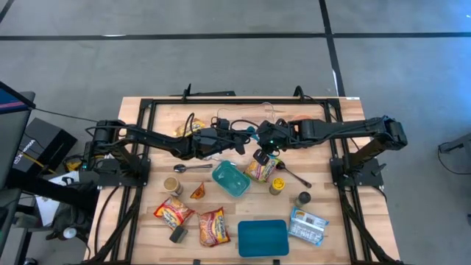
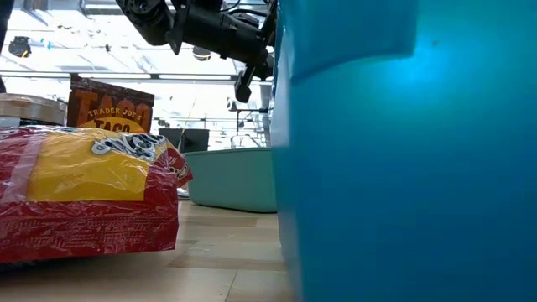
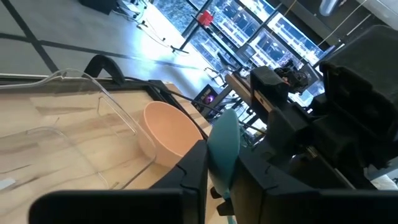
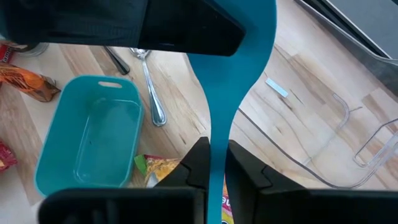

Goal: Pick & Place Food Item
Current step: Put the blue baby spoon into the green bin

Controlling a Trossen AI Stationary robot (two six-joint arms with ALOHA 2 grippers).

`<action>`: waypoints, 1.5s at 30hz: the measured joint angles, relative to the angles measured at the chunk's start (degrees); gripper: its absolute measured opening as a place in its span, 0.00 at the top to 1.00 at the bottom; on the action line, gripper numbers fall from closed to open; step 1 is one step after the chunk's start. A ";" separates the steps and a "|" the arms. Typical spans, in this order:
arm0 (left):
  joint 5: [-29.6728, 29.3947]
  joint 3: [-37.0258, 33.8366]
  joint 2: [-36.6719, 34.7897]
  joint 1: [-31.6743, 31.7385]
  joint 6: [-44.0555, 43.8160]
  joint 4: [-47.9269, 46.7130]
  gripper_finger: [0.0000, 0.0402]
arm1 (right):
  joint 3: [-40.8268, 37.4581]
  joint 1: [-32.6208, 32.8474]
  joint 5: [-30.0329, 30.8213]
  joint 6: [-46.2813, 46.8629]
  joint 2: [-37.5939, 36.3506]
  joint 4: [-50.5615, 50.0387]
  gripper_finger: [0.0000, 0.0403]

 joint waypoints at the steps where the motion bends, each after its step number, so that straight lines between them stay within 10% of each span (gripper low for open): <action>1: -0.34 0.00 0.00 0.00 -0.02 -0.04 0.90 | 0.00 0.00 -0.01 -0.03 0.00 0.03 0.93; 22: -1.43 0.04 -0.11 -0.04 -0.33 -0.63 0.98 | -0.07 0.84 -0.29 -2.86 -4.42 -2.70 0.56; 36: 1.58 0.04 -0.34 0.66 -0.36 -3.16 0.99 | -0.04 4.95 -0.10 -2.41 -15.04 -3.82 0.61; 45: 6.59 -0.20 -9.66 0.57 -0.59 -20.90 0.98 | 0.00 5.40 -0.04 -2.38 -17.18 -3.53 0.67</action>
